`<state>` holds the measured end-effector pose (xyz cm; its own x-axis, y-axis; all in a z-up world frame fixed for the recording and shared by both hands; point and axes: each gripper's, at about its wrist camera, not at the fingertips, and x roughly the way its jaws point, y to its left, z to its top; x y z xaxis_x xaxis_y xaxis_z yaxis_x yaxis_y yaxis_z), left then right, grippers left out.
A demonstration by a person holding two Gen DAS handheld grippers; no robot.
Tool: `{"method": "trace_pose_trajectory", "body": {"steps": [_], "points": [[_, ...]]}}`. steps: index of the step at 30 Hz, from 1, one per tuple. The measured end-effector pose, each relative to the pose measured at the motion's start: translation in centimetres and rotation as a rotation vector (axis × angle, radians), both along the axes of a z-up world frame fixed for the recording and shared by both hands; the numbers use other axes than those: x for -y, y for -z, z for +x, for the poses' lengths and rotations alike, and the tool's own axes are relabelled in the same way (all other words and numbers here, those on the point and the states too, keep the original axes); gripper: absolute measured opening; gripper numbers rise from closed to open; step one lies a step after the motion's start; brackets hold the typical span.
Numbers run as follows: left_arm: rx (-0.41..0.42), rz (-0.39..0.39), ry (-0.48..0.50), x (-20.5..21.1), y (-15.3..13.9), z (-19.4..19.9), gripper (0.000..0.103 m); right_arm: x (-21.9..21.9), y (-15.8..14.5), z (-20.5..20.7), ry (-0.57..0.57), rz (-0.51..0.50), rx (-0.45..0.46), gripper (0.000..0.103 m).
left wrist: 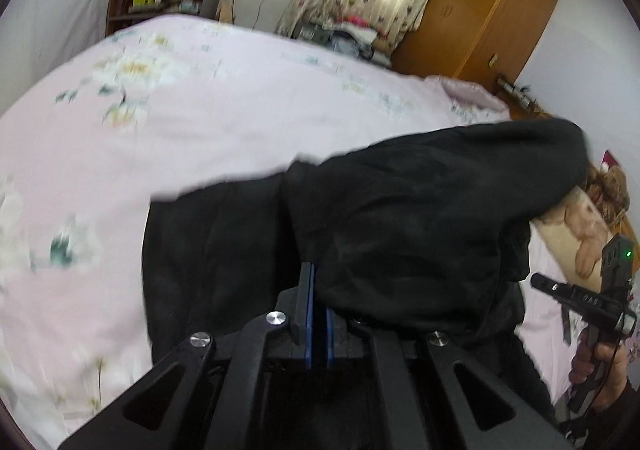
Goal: Fold large clothes
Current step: 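Fold the hem up toward the hood with both tools and release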
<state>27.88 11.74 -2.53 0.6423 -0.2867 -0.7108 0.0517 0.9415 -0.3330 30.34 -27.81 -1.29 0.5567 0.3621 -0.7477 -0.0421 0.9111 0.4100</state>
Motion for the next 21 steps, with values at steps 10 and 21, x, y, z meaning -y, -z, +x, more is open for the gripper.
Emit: {"method": "trace_pose_trajectory", "body": {"steps": [10,21], "points": [[-0.05,-0.038,-0.072,-2.6,0.6,-5.0,0.007,2.1,0.2,-1.9,-0.009,0.099,-0.008,0.024],[0.045,-0.03,0.077,3.7,-3.1,0.8,0.017,-3.7,0.8,2.7,-0.094,0.28,-0.115,0.03]]}}
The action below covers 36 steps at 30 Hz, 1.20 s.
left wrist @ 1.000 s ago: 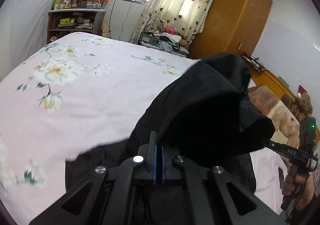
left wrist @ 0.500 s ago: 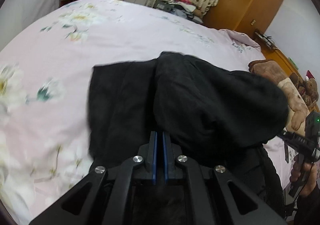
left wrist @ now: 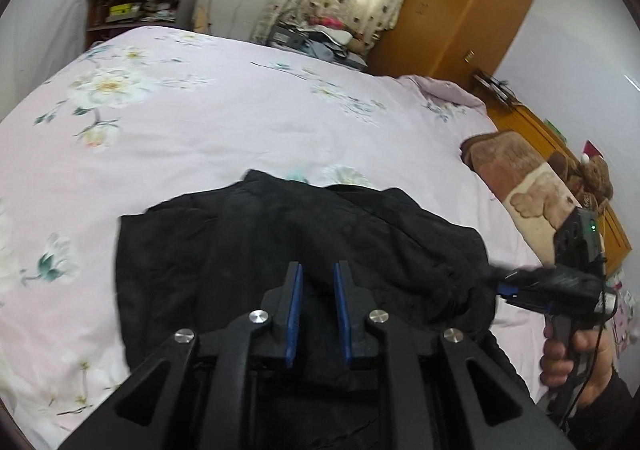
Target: Fold large clothes
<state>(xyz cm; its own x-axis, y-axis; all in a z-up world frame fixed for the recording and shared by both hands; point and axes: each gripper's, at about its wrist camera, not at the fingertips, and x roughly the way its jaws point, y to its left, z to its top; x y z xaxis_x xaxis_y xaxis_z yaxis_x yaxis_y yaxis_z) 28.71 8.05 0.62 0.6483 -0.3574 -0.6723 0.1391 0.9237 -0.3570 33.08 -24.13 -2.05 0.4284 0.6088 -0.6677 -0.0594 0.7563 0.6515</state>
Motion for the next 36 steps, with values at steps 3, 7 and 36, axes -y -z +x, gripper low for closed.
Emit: {"method": "trace_pose_trajectory", "body": {"steps": [3,7,36], "points": [[0.023,-0.002,0.023,0.7,-0.1,-0.5,0.017,-1.2,0.1,-1.1,-0.013,-0.007,0.017,0.005],[-0.008,0.022,0.024,0.8,1.6,-1.0,0.018,-1.4,1.8,-4.3,0.0,0.013,0.006,0.005],[-0.076,0.258,-0.096,2.2,6.7,4.3,0.023,-1.9,2.4,2.4,-0.006,-0.524,0.179,0.024]]}}
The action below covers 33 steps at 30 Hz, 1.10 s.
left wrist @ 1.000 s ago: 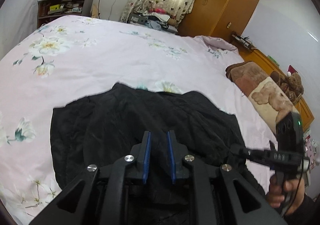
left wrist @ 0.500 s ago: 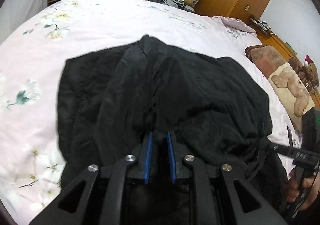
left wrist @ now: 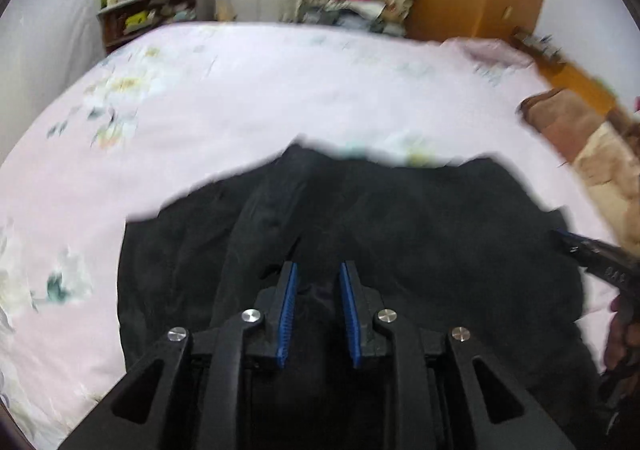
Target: Fold large clothes
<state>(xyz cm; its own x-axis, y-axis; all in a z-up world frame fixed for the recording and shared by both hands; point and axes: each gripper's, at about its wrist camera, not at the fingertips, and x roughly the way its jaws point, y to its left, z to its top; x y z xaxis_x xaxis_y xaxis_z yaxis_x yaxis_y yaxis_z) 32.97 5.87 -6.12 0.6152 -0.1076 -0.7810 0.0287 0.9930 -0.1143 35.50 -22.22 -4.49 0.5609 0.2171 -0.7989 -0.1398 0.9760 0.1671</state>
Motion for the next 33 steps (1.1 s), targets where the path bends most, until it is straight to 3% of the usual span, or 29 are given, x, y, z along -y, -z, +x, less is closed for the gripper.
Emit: {"method": "trace_pose_trajectory", "body": {"steps": [5,8,11,15,18,22,24,30,33], "points": [[0.058,0.013,0.017,-0.3,2.2,-2.1,0.018,1.2,3.1,-0.3,0.03,0.039,-0.014,0.021],[0.056,-0.014,0.003,-0.4,2.5,-2.1,0.018,0.7,3.9,-0.6,0.027,0.012,0.003,0.021],[0.024,-0.041,0.001,-0.7,0.7,-2.2,0.018,0.8,2.1,0.0,0.039,0.018,-0.011,0.021],[0.113,-0.102,0.035,-0.8,-3.2,-5.5,0.018,0.0,-3.2,-3.7,0.011,0.07,0.116,0.023],[0.126,-0.172,0.098,0.4,-3.5,-7.5,0.021,-1.7,-4.3,-6.5,-0.077,0.12,0.152,0.024],[-0.001,-0.143,0.138,2.1,1.3,-8.2,0.021,-4.2,0.2,-7.4,-0.153,0.072,0.027,0.024],[-0.008,-0.131,0.137,2.1,2.9,-8.9,0.022,-4.5,3.3,-7.7,-0.148,0.03,-0.031,0.023],[-0.004,-0.061,0.135,3.0,4.0,-9.0,0.022,-4.4,6.3,-7.8,-0.131,0.024,-0.076,0.023],[-0.025,-0.067,0.113,3.0,3.1,-8.9,0.022,-4.3,6.3,-7.4,-0.119,0.028,-0.087,0.023]]}}
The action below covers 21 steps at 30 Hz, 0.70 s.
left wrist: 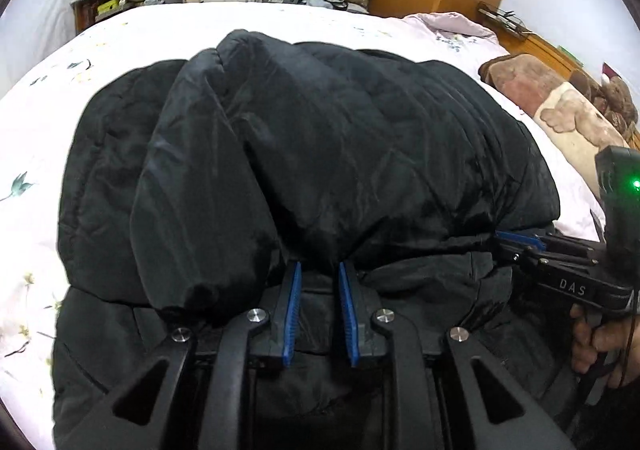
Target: Fold large clothes
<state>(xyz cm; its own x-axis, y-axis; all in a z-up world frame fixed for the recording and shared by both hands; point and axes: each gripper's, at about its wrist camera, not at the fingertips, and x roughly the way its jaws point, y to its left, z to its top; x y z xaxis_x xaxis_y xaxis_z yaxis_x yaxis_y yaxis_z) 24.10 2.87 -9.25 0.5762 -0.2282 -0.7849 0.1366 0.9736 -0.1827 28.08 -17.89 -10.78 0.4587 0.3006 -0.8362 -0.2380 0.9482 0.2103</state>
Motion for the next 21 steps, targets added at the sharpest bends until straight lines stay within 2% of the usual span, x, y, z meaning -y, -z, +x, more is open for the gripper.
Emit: {"method": "trace_pose_trajectory", "body": {"steps": [2,5,7,8,10,12,14,17,19,21], "points": [[-0.005,-0.003,-0.003,0.2,-1.4,-0.6,0.021,0.1,-1.6,-0.6,0.019,0.003,0.001,0.023],[0.039,-0.061,0.02,0.1,-3.2,-2.6,0.021,0.4,-4.6,-2.6,0.011,0.044,0.066,0.023],[0.059,-0.045,0.049,0.6,-3.4,-3.0,0.021,0.0,-5.9,-3.8,-0.006,0.06,0.109,0.023],[0.056,-0.019,0.054,1.0,-2.9,-2.9,0.021,-0.4,-5.9,-3.9,-0.026,0.07,0.106,0.023],[0.003,0.041,0.025,0.9,-0.5,-2.2,0.021,-1.4,-4.4,-3.4,-0.036,0.043,0.067,0.023],[-0.03,-0.001,0.003,-0.1,1.5,-1.8,0.021,-1.8,-1.7,-2.7,-0.054,-0.006,0.015,0.023],[-0.034,-0.014,-0.003,-0.3,1.8,-1.7,0.02,-1.8,-0.1,-2.5,-0.048,0.009,-0.008,0.023],[-0.03,-0.004,0.003,-0.1,2.0,-1.5,0.02,-1.4,0.3,-2.4,-0.037,0.038,-0.008,0.023],[-0.04,-0.003,0.005,-0.3,1.5,-1.6,0.02,-1.0,0.1,-2.4,-0.041,0.033,-0.012,0.023],[-0.052,-0.002,0.01,-0.2,0.3,-1.7,0.02,-0.7,-1.5,-2.8,-0.04,0.024,-0.016,0.023]]}}
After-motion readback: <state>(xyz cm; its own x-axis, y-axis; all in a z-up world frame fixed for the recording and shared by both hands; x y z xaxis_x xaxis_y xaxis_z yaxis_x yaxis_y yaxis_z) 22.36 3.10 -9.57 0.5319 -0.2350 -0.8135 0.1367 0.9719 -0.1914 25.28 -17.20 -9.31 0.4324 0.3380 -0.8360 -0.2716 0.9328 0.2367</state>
